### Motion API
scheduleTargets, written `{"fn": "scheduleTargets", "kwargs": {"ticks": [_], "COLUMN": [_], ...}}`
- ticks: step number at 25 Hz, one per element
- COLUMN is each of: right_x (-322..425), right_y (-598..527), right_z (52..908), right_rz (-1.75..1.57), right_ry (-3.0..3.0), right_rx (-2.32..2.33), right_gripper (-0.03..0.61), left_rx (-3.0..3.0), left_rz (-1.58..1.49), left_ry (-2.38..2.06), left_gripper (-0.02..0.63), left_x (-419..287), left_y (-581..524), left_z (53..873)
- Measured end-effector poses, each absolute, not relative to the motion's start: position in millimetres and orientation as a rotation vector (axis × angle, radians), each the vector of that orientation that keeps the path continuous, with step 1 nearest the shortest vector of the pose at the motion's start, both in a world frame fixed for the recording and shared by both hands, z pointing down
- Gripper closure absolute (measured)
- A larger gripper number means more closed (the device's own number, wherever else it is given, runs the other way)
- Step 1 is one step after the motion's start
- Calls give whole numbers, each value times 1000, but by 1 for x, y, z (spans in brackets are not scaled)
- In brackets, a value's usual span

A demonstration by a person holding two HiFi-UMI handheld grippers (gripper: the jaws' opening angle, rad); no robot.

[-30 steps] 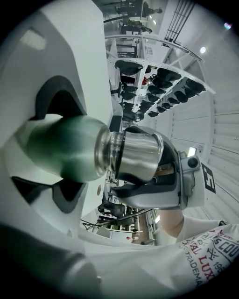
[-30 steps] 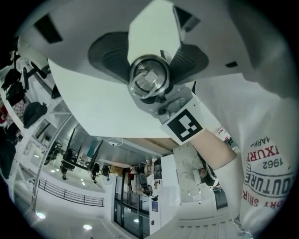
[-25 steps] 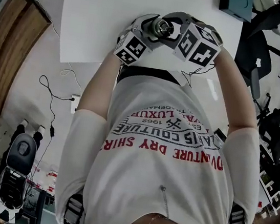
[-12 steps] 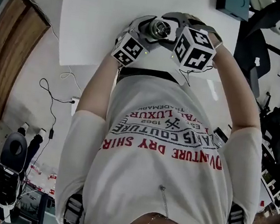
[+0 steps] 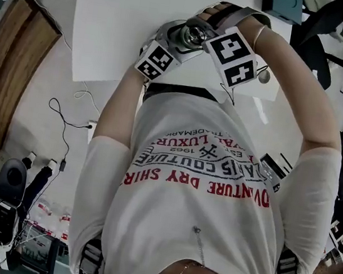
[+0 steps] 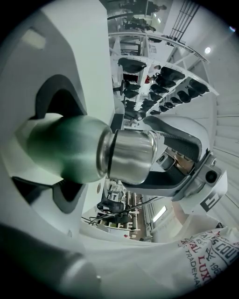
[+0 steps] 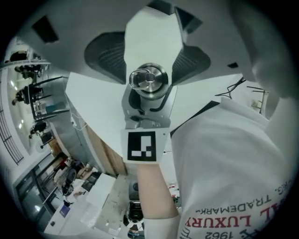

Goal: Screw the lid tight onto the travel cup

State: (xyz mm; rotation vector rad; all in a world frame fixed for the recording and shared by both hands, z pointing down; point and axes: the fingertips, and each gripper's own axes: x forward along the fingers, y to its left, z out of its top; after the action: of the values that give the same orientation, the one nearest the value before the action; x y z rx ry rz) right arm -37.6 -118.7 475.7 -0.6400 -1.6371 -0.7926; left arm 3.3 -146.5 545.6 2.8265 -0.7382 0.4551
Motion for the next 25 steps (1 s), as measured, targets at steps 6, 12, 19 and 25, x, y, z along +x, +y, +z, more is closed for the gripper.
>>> {"fn": "scheduleTargets", "kwargs": {"ticks": [6, 12, 19, 25], "right_x": [-39, -44, -41, -36], "right_y": [-113, -119, -125, -134], "right_z": [480, 478, 477, 477], "right_rz": [-722, -522, -203, 179], "right_ry": [-1659, -1758, -1880, -1895], "right_rx": [-698, -524, -182, 211], "right_gripper": [307, 308, 310, 310], "left_rx": [2831, 2829, 2834, 2835], "left_rz": [457, 457, 458, 457], "left_ry": [-740, -735, -737, -739], "left_gripper": [219, 219, 219, 219], "left_x": [5, 2, 6, 6], "left_y": [-144, -146, -144, -144], "left_z": [544, 546, 545, 545]}}
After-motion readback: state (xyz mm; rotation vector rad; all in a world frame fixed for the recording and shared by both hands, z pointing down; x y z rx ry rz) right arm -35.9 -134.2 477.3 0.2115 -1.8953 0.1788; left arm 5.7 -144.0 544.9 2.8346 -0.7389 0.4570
